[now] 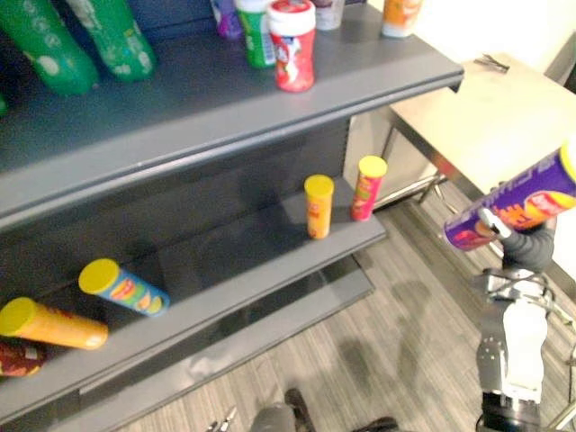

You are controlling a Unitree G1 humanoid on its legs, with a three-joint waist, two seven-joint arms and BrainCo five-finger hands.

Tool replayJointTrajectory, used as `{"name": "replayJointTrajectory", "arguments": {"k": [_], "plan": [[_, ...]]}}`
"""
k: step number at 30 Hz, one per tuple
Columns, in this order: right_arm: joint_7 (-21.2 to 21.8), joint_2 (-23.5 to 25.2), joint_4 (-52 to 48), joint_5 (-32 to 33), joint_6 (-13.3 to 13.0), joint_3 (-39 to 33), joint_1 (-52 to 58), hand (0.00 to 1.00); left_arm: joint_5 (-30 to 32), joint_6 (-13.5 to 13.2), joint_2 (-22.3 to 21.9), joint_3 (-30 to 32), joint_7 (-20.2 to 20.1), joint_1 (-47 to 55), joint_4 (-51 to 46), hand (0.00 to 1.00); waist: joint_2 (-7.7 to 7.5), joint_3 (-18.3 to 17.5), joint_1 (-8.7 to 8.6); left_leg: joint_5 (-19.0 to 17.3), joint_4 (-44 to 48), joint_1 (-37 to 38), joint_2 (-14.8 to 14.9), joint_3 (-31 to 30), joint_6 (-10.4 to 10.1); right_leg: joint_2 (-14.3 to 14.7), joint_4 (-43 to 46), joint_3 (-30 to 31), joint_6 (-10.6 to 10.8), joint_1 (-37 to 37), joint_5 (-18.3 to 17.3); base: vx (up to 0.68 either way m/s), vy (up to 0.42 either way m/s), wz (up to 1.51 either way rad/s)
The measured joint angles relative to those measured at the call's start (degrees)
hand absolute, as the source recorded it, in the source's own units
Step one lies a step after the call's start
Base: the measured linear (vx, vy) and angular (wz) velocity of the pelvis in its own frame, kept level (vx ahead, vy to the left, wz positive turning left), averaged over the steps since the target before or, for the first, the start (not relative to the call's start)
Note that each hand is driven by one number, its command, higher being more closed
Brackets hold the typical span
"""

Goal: Put the gum and the chips on the shelf.

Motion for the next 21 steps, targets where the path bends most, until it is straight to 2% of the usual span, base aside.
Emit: {"name": "replayJointTrajectory", "arguments": {"k": [5,7,8,10,11,12,13,14,16,18,19,20,21], "plan": [[0.6,0.0,0.6,-1.1,0.1,3.2,0.0,1.00,-0.1,0.0,-0.1,0.0,-0.3,0.1,-0.3,0.00,-0.20,0.1,0.20,0.7,0.2,0.2,0.2,0.1,0.5,0.5,-0.6,0.5,-0.1,0.2,0.6,0.01,0.046,-0.01],[1.0,-0.1,1.7,-1.1,0.2,6.1,0.0,1.00,-0.2,-0.1,-0.2,0.0,-0.3,0.2,-1.4,0.00,-0.23,0.1,0.35,-0.8,3.2,-0.7,1.6,0.0,0.4,0.7,0.1,1.6,-0.3,0.2,1.0,0.05,0.064,-0.02],[1.2,-0.1,2.2,-1.1,0.7,8.1,0.0,1.00,-0.2,-0.1,-0.3,-0.1,-0.4,0.2,-1.6,0.00,-0.09,0.2,0.37,-2.2,4.9,-0.8,2.4,-0.3,0.4,-0.5,3.2,3.2,-0.6,0.1,1.2,0.02,0.094,0.11],[1.3,-0.1,2.4,-1.1,1.3,10.8,0.1,1.00,-0.2,0.0,-0.2,-0.2,-0.3,0.3,-2.2,0.00,0.53,0.6,-0.08,-3.9,6.3,-0.3,2.8,-2.3,0.3,-3.5,11.5,10.3,-3.3,-1.3,3.4,0.01,0.125,0.39],[1.9,-0.2,2.4,-1.1,1.4,11.8,0.1,1.00,-0.2,-0.1,0.0,-0.8,-0.3,0.3,-3.4,0.00,0.87,0.7,-0.34,-4.3,6.5,0.1,2.6,-4.5,1.1,-4.5,17.6,19.8,-8.1,-4.8,6.8,0.09,0.139,0.82],[3.1,-0.1,2.4,-1.1,1.4,12.5,0.2,1.00,-0.2,-0.3,0.6,-2.3,-0.3,0.2,-4.1,0.00,1.31,1.1,-0.53,-3.9,6.5,0.5,2.4,-7.3,1.3,-1.7,19.7,32.8,-6.3,-9.1,6.0,0.13,0.110,1.01],[3.9,-0.2,2.4,-1.1,1.4,13.7,0.4,1.00,-0.2,-0.4,1.4,-3.2,-0.3,0.2,-4.3,0.00,1.15,1.0,-0.70,-3.8,6.3,0.5,2.2,-9.3,1.4,2.3,18.2,40.9,-2.7,-10.5,1.9,0.13,0.045,1.10],[4.9,-0.1,2.3,-1.1,1.4,14.8,0.7,1.00,-0.2,-0.4,1.9,-3.9,-0.3,0.2,-4.2,0.00,1.03,1.0,-0.90,-3.7,6.1,0.7,1.5,-11.3,1.5,5.4,16.1,46.3,-2.0,-11.1,-0.3,0.11,0.004,1.16],[6.2,-0.2,1.4,-0.8,1.4,17.7,1.8,1.00,-0.2,-0.4,2.2,-4.6,-0.3,0.2,-2.7,0.00,0.46,0.9,-1.71,-3.5,5.2,1.8,-1.9,-15.4,1.7,8.3,10.9,53.8,-0.8,-11.8,-2.2,0.15,-0.023,1.42],[7.3,-0.1,0.7,-0.5,1.4,18.8,3.2,1.00,-0.2,-0.4,2.2,-4.8,-0.2,0.2,-1.6,0.00,-0.54,0.9,-1.82,-3.4,5.4,2.5,-4.2,-17.8,1.7,9.5,7.9,58.6,-0.7,-12.3,-2.1,0.14,-0.065,1.21],[7.7,-0.1,0.6,0.5,1.4,19.5,4.7,1.00,-0.2,-0.4,2.5,-4.9,-0.1,0.3,-0.7,0.00,-0.97,1.0,-1.83,-3.6,5.8,2.6,-5.8,-20.1,1.3,9.5,4.8,59.5,0.8,-11.8,-1.1,0.11,-0.093,1.16],[8.1,0.0,0.6,1.2,1.5,19.7,5.6,1.00,-0.2,-0.4,2.7,-5.1,0.0,0.3,0.0,0.00,-1.04,0.9,-1.86,-3.8,6.3,2.5,-6.2,-21.4,1.1,9.1,3.4,58.6,2.4,-11.1,-1.1,0.21,-0.153,1.18],[8.6,0.1,0.4,1.7,1.6,19.9,6.0,1.00,-0.2,-0.4,2.6,-5.2,0.0,0.7,0.0,0.00,-0.60,0.9,-1.54,-3.9,6.5,2.2,-5.7,-22.7,0.6,10.0,0.7,57.9,2.7,-9.3,-1.3,0.19,-0.137,0.57]]}}
